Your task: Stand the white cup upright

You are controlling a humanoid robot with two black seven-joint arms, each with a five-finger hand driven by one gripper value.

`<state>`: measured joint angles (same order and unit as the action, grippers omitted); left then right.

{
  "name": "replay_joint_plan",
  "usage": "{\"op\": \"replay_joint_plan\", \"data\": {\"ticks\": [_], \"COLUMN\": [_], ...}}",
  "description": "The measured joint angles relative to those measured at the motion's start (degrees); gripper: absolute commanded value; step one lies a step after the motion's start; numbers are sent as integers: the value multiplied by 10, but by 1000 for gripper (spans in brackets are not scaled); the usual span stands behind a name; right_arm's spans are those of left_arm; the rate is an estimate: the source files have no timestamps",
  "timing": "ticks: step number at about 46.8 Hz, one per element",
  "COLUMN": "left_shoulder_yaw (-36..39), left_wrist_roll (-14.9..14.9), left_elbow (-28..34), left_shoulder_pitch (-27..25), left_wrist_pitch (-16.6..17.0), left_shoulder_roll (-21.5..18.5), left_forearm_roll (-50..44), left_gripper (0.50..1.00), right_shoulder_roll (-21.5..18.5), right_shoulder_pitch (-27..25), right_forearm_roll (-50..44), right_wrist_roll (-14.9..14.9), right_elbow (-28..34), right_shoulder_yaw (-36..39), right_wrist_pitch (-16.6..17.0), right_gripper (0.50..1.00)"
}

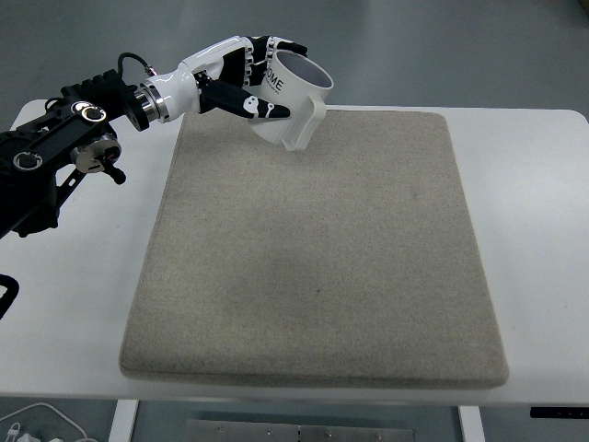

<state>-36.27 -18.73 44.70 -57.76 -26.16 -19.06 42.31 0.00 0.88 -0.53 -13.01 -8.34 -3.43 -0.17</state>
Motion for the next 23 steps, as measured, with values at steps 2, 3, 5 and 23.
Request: {"op": "replay_joint_plan", "data": {"ticks": [2, 3, 5, 23], "left_shoulder_yaw": [0, 1, 2, 3], "left_wrist_roll": [-13, -20, -34, -134], "left_elbow": [-11, -17, -26, -38], "left_shoulder_pitch": [0, 1, 5, 45], "left_wrist_pitch": [0, 0, 0, 31], "left_shoulder_roll": [3, 6, 10, 24], "left_forearm_roll": [-1, -2, -3, -1], "left_gripper": [500, 500, 500, 500], "right_shoulder_roll": [0, 0, 0, 0], "right_shoulder_pitch": [0, 0, 0, 0], "right_forearm_roll": [0, 0, 0, 0], "right_wrist_roll": [0, 0, 0, 0], "right_elbow": [0, 0, 0, 0], "right_shoulder_yaw": [0, 0, 0, 0], "right_wrist_pitch": [0, 0, 0, 0], "right_gripper": [930, 930, 930, 930]}}
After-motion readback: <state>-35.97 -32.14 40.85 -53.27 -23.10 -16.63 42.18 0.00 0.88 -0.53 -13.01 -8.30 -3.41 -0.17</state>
